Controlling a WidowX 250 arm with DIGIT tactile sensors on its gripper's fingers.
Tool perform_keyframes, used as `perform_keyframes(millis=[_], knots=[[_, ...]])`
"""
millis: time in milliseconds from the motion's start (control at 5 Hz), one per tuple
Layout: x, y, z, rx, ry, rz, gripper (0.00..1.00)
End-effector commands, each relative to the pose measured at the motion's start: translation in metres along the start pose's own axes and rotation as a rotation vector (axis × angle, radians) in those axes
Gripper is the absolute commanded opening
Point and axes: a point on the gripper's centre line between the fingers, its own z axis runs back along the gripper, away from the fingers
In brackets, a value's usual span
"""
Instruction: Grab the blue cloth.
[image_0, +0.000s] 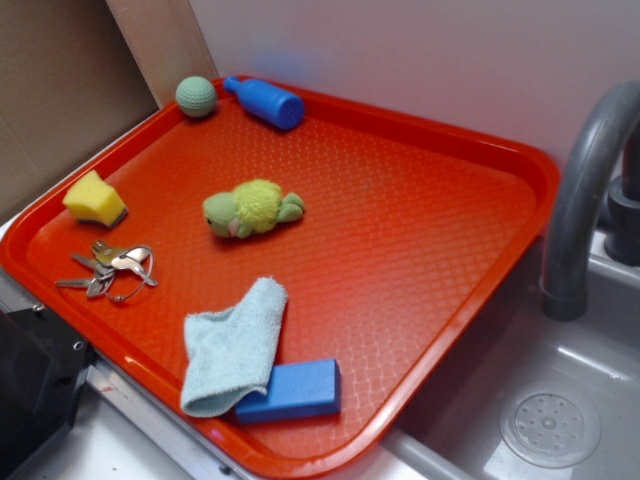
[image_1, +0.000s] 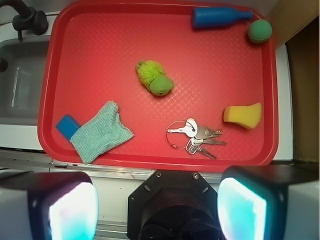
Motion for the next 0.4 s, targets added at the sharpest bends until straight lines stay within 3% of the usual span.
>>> perform_keyframes(millis=[0, 200], knots=[[0.0, 0.0, 0.0, 0.0, 0.0, 0.0, 1.0], [0.045, -0.037, -0.056, 0.011, 0.035, 0.251, 1.0]])
